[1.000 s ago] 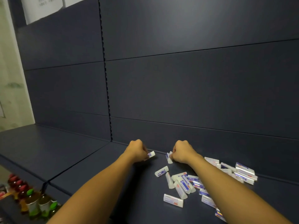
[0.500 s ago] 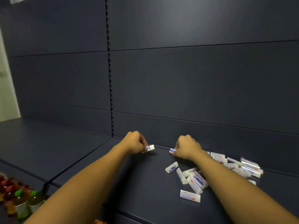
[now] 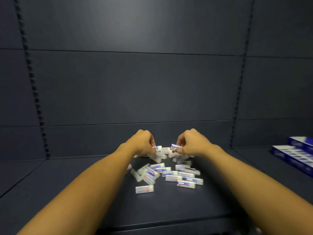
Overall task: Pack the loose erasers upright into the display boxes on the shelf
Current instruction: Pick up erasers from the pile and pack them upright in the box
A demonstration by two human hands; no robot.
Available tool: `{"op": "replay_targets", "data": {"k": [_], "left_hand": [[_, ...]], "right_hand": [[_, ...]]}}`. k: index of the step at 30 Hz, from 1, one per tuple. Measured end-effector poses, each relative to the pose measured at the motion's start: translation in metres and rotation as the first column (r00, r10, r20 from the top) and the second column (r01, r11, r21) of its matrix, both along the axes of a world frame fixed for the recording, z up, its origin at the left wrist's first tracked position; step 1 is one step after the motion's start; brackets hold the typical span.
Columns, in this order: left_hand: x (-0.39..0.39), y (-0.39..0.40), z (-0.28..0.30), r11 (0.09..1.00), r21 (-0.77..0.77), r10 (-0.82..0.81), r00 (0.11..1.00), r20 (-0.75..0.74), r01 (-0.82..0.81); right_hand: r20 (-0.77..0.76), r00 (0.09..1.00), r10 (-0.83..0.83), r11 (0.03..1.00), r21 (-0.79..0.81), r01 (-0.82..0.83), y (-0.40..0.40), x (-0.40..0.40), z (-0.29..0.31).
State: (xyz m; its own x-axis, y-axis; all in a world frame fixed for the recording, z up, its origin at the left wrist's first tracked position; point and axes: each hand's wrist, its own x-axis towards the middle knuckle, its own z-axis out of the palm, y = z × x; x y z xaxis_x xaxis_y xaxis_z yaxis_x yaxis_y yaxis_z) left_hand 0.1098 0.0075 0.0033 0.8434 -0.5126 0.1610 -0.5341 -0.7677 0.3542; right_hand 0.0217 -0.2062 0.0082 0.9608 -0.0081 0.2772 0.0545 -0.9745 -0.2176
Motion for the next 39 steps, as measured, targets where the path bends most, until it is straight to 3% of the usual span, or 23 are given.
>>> {"op": "replay_targets", "data": {"k": [6,11,18,26,34,39], "left_hand": [[-0.045,-0.084,0.007,0.977,0.094,-0.196,0.978,0.065,0.190],[-0.084,-0.144,0.010,0.965,0.066,-0.260,0.956,0.134,0.253],[-0.119,-0.200,-0.036,0.981,0.130,-0.159,0.981,0.115,0.143],[-0.125,-0.199,-0.054,0.987,0.141,0.058,0.993,0.099,-0.071],[-0.113,-0.228,-0.073,0.966,0.253,0.008,0.987,0.162,-0.049],[-0.084,-0.240,-0.076,0.943,0.330,-0.008,0.993,0.118,-0.031]], "right_hand": [[0.003,0.988,-0.157,0.987,-0.043,0.157,-0.071,-0.064,0.011],[-0.008,0.975,-0.222,0.973,-0.062,0.221,-0.124,-0.119,0.010],[-0.032,0.963,-0.266,0.961,-0.082,0.262,-0.197,-0.194,-0.013],[-0.032,0.966,-0.255,0.967,-0.022,0.255,-0.275,-0.246,-0.027],[-0.065,0.984,-0.165,0.986,-0.007,0.165,-0.295,-0.227,-0.036],[-0.033,0.989,-0.146,0.989,-0.029,0.145,-0.310,-0.202,-0.032]]}}
